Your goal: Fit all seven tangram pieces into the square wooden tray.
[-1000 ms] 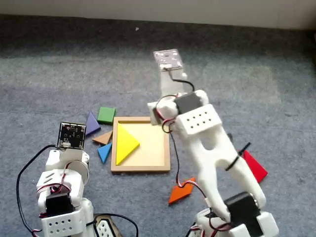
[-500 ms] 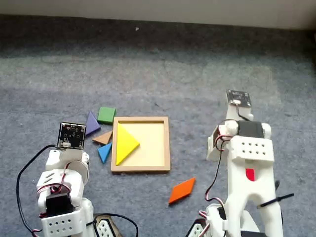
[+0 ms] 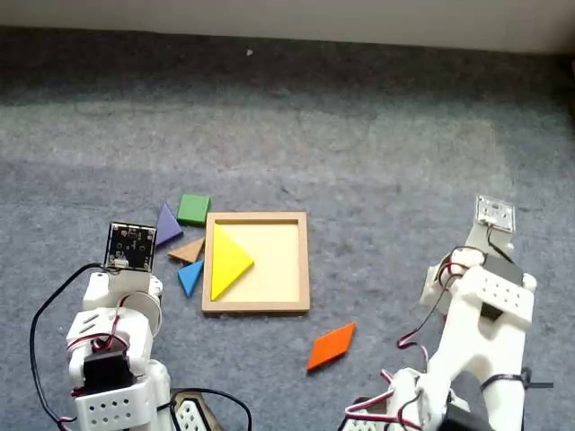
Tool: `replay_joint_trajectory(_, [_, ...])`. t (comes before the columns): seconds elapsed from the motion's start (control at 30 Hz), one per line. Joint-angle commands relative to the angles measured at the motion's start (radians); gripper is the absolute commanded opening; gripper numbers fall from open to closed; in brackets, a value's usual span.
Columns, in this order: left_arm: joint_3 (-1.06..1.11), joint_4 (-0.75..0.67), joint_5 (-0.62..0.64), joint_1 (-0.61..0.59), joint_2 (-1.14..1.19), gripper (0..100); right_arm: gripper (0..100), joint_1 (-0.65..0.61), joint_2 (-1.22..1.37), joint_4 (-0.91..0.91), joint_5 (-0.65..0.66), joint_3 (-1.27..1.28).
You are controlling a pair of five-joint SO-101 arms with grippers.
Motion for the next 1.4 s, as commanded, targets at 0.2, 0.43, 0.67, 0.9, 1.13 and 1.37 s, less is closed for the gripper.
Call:
replay_joint_trajectory(0.2, [-0.007,-0.018,-0.008,-0.012,-0.004,1,30.3,0.036,0.176,-0.163,0.012,-0.004])
replay_joint_trajectory(0.43, [-0.007,-0.02,-0.008,-0.012,-0.004,1,30.3,0.071,0.18,-0.163,0.107,-0.071])
replay_joint_trajectory(0.67, [-0.007,-0.02,-0.008,-0.012,-0.004,1,30.3,0.108,0.186,-0.166,0.209,-0.104])
replay_joint_trajectory(0.9, [-0.007,-0.02,-0.008,-0.012,-0.004,1,30.3,0.065,0.188,-0.168,0.21,-0.104])
replay_joint_trajectory(1.13, [-0.007,-0.015,-0.008,-0.012,-0.004,1,30.3,0.068,0.188,-0.168,0.207,-0.102])
replay_joint_trajectory(1.37, [-0.007,-0.015,-0.008,-0.012,-0.004,1,30.3,0.07,0.297,-0.17,0.207,-0.111])
